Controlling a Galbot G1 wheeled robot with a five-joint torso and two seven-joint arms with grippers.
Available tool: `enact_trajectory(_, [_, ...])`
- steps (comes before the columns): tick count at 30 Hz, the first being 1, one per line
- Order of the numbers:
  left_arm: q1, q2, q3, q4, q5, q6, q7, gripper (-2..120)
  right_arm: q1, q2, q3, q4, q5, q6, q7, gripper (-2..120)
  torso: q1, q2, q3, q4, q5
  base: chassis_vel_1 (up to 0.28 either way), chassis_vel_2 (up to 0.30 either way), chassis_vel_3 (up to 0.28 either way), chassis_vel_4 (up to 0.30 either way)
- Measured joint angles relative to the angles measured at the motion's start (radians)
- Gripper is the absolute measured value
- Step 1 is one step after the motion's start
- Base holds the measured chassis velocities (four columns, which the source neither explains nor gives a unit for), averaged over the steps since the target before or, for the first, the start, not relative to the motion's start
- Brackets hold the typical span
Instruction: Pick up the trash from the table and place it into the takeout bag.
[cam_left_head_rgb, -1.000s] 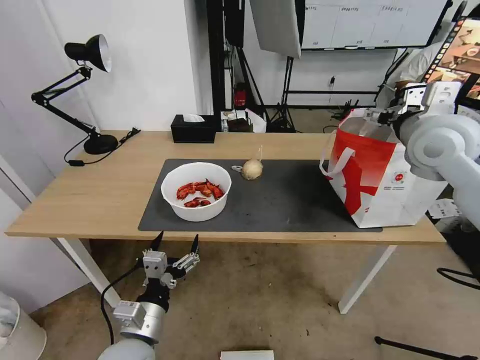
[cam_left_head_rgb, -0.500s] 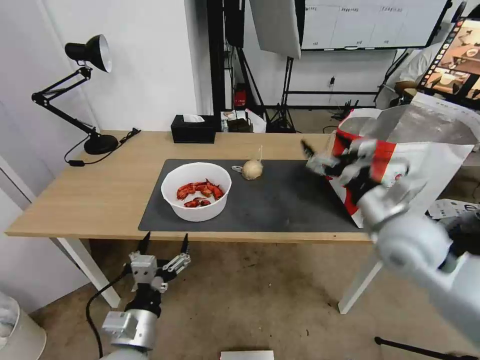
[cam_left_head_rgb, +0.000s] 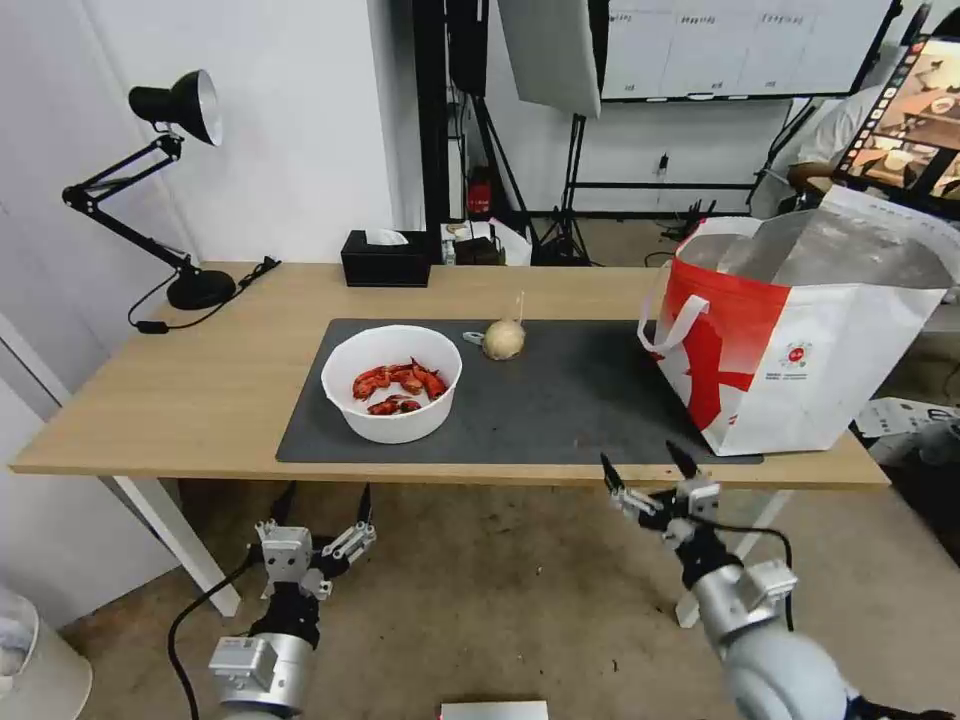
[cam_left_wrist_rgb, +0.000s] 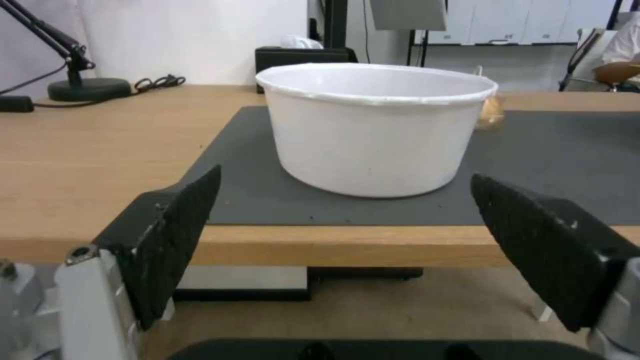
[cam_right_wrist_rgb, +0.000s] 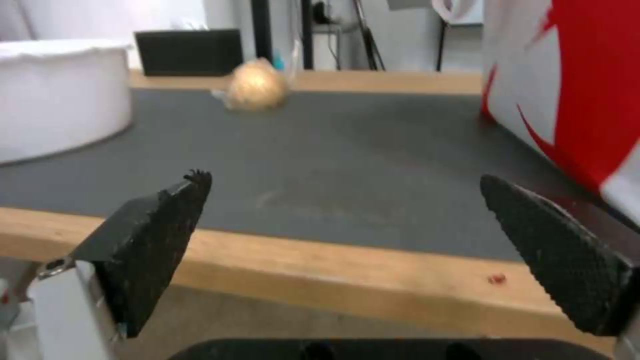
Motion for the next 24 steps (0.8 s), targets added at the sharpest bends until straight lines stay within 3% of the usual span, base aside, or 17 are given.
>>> enact_trajectory(24, [0.013, -0.011, -0.003, -0.005, 0.008, 0.001, 0.019, 100, 0.001, -0.005, -0.020, 0.006, 0.006, -0.024, 0.012, 100, 0.000, 0.000, 0.000, 0.0001, 0.0001, 0.000, 0.000, 0.000, 0.000])
